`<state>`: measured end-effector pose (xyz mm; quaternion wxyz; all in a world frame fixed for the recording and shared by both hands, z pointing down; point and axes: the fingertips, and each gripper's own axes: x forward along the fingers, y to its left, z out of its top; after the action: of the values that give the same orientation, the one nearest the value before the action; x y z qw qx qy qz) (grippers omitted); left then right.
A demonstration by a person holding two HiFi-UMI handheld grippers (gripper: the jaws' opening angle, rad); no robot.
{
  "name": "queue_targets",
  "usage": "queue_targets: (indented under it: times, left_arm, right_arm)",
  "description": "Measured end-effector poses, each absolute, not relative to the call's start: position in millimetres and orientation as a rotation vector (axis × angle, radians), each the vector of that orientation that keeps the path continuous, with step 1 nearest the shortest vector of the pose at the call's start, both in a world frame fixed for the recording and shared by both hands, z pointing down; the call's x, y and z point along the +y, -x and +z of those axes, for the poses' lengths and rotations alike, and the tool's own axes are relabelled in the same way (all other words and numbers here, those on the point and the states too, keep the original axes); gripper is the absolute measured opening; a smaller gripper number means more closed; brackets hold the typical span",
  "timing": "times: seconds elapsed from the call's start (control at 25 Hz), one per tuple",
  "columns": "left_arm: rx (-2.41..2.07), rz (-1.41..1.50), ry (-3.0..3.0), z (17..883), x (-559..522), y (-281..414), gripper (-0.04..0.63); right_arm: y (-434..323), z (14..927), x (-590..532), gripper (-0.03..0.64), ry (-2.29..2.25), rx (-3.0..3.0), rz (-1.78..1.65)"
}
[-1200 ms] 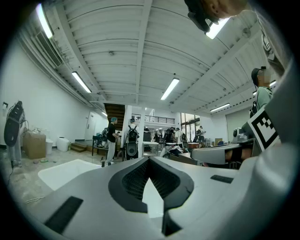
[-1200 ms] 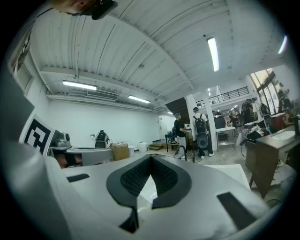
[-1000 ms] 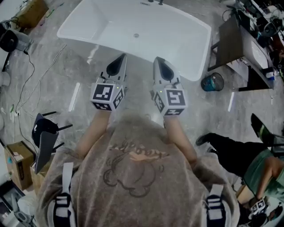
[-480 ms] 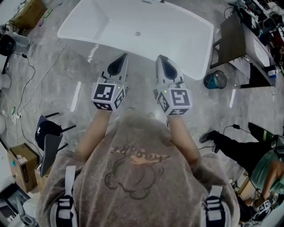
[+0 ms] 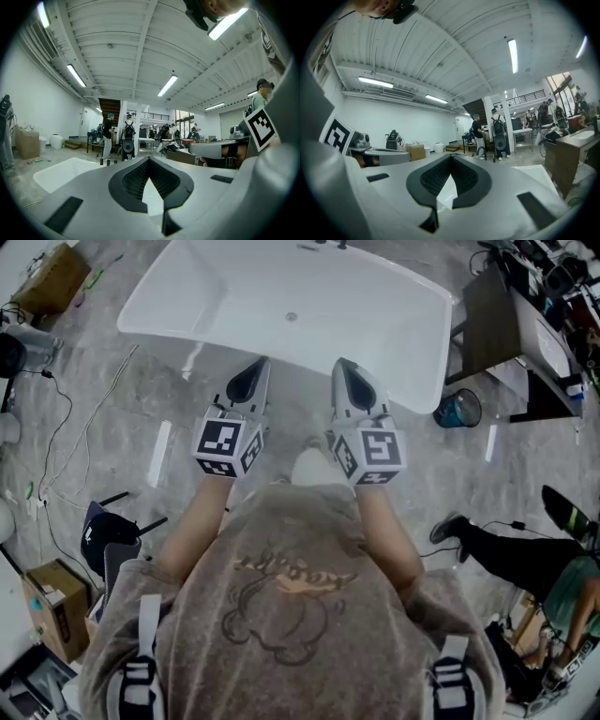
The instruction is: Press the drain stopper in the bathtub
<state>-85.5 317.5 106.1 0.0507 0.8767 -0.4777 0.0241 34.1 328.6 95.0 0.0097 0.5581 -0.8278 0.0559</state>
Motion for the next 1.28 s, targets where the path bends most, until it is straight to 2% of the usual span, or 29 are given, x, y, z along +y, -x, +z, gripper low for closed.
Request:
queue_targets:
  times: [1.28]
  left_arm:
    - [-1.581,0.01,-2.64,95,2,62,0.002]
  right_arm:
    - [-48,99,16,0.0,-1.638,-2.628,0.158]
